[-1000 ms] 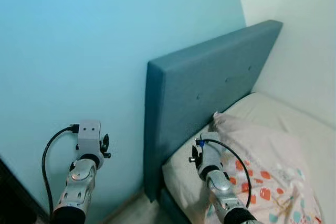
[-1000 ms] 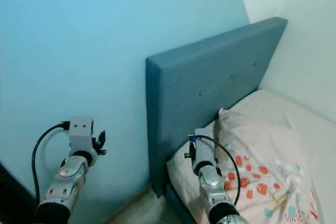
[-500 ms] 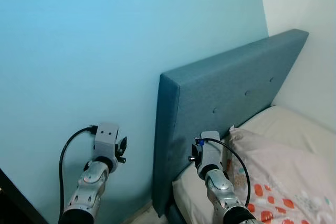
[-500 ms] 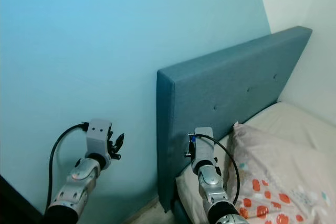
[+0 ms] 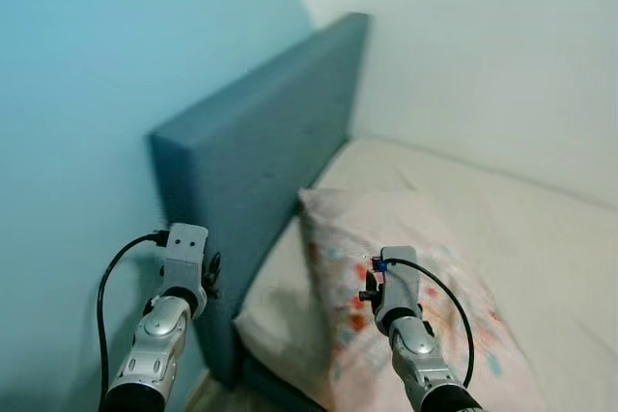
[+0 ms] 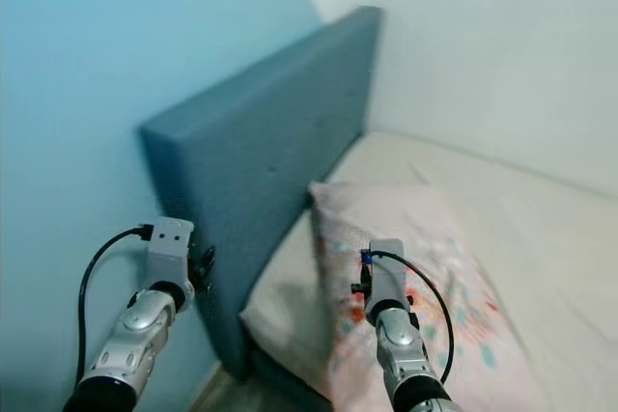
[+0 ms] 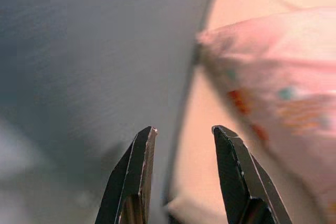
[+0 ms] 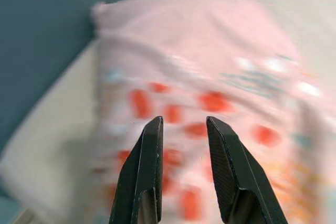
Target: Clean up the room
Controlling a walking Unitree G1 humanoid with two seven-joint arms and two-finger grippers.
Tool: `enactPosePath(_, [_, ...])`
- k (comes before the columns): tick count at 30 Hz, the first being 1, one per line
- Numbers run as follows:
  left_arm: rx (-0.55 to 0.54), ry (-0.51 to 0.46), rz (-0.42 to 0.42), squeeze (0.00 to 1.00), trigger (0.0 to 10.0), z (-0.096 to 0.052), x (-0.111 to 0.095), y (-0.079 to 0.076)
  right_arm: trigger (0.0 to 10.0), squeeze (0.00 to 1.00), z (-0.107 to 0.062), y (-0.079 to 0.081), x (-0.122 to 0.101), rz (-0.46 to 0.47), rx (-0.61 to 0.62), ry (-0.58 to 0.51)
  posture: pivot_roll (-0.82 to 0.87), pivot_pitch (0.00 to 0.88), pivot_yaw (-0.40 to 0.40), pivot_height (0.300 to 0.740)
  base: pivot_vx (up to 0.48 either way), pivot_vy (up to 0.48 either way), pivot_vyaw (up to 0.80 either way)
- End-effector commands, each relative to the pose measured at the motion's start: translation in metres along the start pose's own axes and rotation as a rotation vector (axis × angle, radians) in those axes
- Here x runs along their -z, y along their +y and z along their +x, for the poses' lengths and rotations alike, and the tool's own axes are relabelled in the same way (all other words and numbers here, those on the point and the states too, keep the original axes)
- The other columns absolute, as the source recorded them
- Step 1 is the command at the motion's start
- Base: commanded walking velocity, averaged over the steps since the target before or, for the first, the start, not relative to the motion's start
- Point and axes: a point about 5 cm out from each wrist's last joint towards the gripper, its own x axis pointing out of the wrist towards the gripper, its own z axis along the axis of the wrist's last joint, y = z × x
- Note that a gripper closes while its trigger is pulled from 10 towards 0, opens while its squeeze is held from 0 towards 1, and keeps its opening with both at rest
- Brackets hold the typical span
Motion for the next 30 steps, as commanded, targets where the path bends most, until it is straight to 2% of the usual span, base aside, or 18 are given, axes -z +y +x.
enactPosePath(1, [0.009, 0.031, -0.001, 0.00, 10.0, -0.0013, 0.0059, -0.0021, 10.0, 0.00, -0.0002, -0.0020, -0.0007, 0.019, 0.017, -0.005, 0.08, 0.000, -0.058, 0.740, 0.000, 0.000, -0.80])
enactPosePath(17, [-0.033, 0.042, 0.006, 0.00, 10.0, 0.0024, 0.0046, 0.0026, 10.0, 0.00, 0.0002, -0.0064, -0.0012, 0.012, 0.014, 0.000, 0.07, 0.000, -0.060, 0.740, 0.000, 0.000, -0.80])
enactPosePath(30, [-0.086, 0.047, -0.023, 0.00, 10.0, 0.0009, 0.0047, 0.0076, 10.0, 0.00, 0.0011, -0.0112, -0.0029, 0.020, -0.017, 0.003, 0.08, 0.000, -0.067, 0.740, 0.000, 0.000, -0.07])
